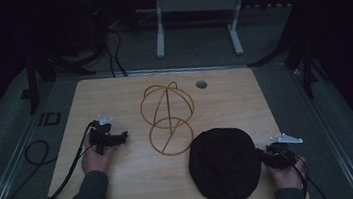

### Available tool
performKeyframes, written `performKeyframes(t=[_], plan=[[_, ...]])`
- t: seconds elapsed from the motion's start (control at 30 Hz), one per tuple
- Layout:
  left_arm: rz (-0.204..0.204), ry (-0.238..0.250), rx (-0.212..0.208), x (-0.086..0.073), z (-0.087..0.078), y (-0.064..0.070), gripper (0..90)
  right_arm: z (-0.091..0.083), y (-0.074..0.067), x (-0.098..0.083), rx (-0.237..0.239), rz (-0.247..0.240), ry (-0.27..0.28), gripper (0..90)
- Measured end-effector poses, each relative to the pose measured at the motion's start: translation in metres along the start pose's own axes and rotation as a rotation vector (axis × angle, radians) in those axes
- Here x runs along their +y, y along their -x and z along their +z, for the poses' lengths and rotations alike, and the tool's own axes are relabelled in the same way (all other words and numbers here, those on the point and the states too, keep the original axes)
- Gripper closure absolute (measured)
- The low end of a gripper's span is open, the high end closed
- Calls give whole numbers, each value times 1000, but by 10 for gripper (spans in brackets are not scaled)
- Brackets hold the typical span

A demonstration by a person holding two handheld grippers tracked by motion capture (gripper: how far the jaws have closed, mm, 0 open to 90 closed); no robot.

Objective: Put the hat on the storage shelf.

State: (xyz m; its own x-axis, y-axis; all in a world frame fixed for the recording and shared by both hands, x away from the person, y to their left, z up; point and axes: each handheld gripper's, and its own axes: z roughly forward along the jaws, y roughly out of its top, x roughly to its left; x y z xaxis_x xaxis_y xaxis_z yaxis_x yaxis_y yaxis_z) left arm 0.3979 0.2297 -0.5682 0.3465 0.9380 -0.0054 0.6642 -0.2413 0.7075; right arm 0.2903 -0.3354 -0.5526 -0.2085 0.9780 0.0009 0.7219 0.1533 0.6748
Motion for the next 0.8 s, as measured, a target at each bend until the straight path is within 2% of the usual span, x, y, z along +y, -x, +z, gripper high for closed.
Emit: performKeyframes(t=[0.13, 0.2, 0.27, 0.37, 0.63, 0.8], plan=[[0, 1, -2, 0, 0, 0, 126, 0, 1, 1, 14, -13, -11, 567], [0, 1, -2, 0, 0, 0, 127, -1, 2, 4, 41, -55, -36, 599], [0, 1, -2, 0, 0, 0, 127, -2, 2, 7, 46, -88, -64, 615], [0, 1, -2, 0, 0, 0, 127, -6, 0, 9, 50, -125, -78, 617], [2, 2, -3, -1, 0, 0, 127, -29, -8, 24, 83, -209, -58, 595], [4, -1, -3, -1, -1, 0, 127, -42, -12, 37, 80, -254, -45, 576]])
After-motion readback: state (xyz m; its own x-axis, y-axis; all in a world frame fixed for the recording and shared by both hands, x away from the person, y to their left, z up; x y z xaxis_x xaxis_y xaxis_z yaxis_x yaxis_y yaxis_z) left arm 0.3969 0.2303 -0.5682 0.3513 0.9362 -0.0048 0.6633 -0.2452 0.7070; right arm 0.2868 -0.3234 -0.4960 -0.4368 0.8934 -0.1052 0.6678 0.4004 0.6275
